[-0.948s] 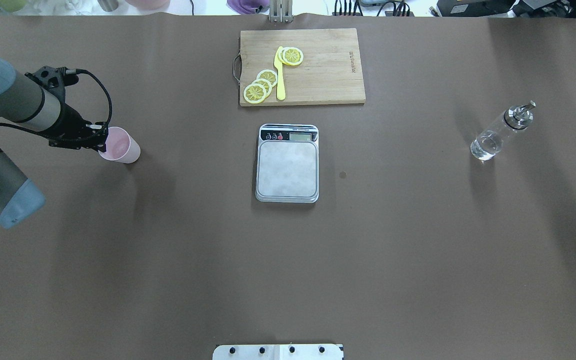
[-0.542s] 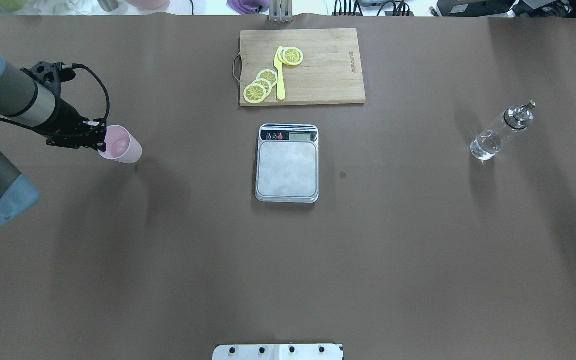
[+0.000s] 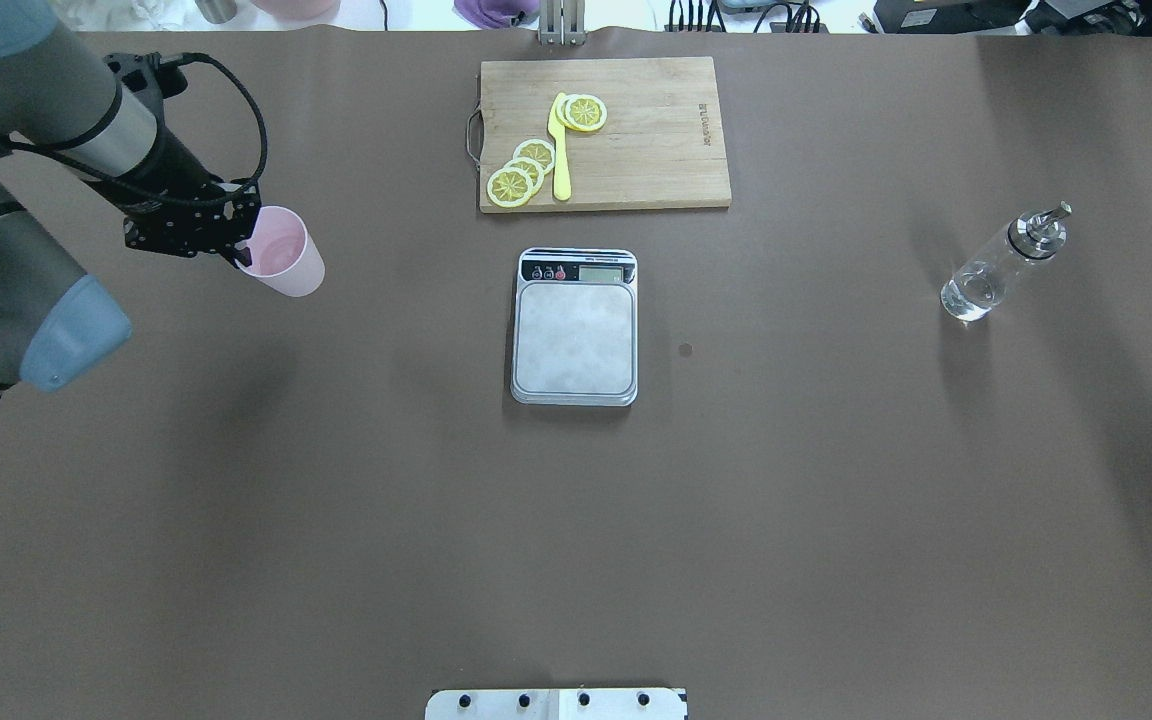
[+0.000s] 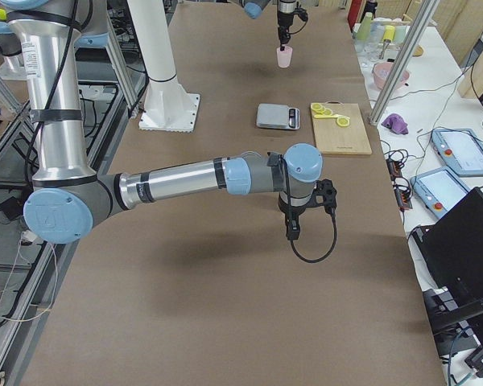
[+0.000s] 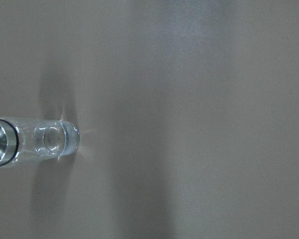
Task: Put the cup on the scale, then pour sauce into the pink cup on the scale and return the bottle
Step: 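Lift the pink cup with the left gripper and lower it onto the scale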
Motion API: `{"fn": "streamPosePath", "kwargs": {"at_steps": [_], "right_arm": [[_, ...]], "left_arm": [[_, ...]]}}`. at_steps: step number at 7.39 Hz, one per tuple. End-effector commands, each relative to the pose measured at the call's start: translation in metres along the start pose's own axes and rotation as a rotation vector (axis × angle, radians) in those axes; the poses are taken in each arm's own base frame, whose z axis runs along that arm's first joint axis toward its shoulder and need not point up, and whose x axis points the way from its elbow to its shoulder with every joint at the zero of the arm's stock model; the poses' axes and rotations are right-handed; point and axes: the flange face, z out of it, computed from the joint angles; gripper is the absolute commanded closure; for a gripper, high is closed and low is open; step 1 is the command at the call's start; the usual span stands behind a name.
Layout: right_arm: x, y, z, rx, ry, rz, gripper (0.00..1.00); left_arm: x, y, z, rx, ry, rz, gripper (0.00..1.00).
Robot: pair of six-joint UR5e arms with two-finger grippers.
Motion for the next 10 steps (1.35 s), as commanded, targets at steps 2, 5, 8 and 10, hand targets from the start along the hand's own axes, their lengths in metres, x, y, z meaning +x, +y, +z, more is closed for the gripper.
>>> {"fn": "streamPosePath", "kwargs": {"at_steps": [2, 5, 8, 10], "right_arm": [[0.001, 0.003, 0.0, 0.003, 0.009, -0.001, 0.0], [0.003, 0.006, 0.002, -0.003, 0.002, 0.008, 0.0], [0.0, 0.006, 0.0, -0.001, -0.004, 0.006, 0.0], [-0.005, 0.006, -0.002, 0.003, -0.034, 0.0, 0.0]], "left_arm": [[0.13, 0.07, 0.015, -0.008, 0.023, -0.208, 1.0], [0.232, 0.092, 0.036, -0.052, 0.03, -0.384, 1.0], [0.243, 0.08, 0.07, -0.036, 0.047, -0.41, 1.0], [0.245, 0.093, 0.081, -0.052, 0.035, -0.404, 1.0]]}}
